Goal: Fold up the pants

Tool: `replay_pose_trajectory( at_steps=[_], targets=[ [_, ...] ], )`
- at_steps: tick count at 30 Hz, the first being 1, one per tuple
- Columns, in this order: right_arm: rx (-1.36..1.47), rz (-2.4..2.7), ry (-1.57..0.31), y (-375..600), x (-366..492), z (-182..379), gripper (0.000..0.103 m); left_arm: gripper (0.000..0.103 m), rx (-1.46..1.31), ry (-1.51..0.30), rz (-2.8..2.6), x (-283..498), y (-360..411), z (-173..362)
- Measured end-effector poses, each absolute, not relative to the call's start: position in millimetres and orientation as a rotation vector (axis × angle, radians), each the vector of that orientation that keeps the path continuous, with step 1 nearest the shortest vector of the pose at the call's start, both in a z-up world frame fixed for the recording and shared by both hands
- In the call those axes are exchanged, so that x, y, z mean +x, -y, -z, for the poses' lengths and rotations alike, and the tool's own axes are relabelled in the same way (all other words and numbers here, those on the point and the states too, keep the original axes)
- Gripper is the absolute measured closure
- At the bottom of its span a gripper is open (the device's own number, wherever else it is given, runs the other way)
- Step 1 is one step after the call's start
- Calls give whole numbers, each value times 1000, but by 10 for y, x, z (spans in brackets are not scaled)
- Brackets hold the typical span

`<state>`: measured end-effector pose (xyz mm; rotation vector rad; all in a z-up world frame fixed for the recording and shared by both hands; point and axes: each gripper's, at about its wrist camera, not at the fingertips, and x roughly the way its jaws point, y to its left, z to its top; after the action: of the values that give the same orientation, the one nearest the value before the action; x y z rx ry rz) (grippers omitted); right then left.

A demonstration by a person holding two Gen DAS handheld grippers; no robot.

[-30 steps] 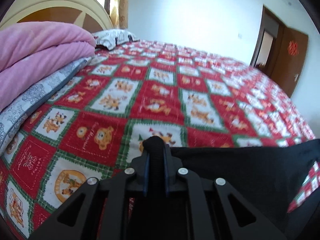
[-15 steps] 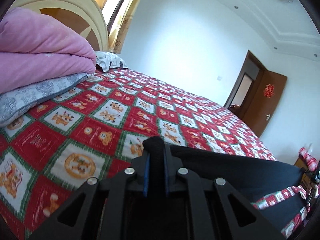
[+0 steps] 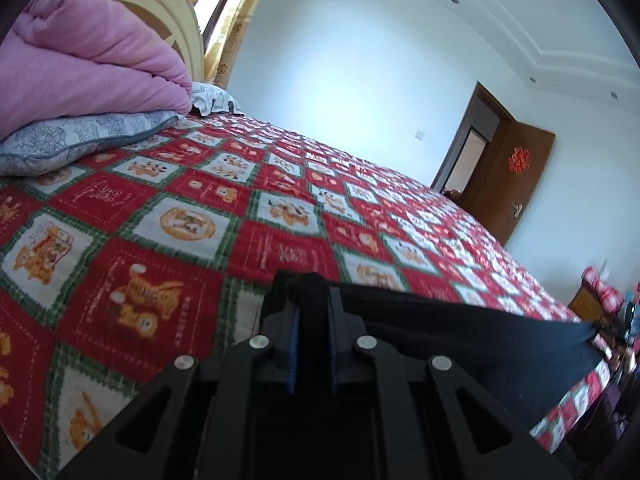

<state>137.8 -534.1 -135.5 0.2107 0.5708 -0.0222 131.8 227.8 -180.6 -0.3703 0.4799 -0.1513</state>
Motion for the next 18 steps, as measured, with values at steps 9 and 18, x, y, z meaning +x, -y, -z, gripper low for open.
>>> replay_pose_trajectory(
  at_steps=[9,18],
  targets=[
    [219,71,-653,5360,1195,1524,76,51,-323,-500,63,1035,-2473,1855],
    [250,174,-606,5425,820,1342,53,47,-396,-456,-47,760,-2794,1778]
  ],
)
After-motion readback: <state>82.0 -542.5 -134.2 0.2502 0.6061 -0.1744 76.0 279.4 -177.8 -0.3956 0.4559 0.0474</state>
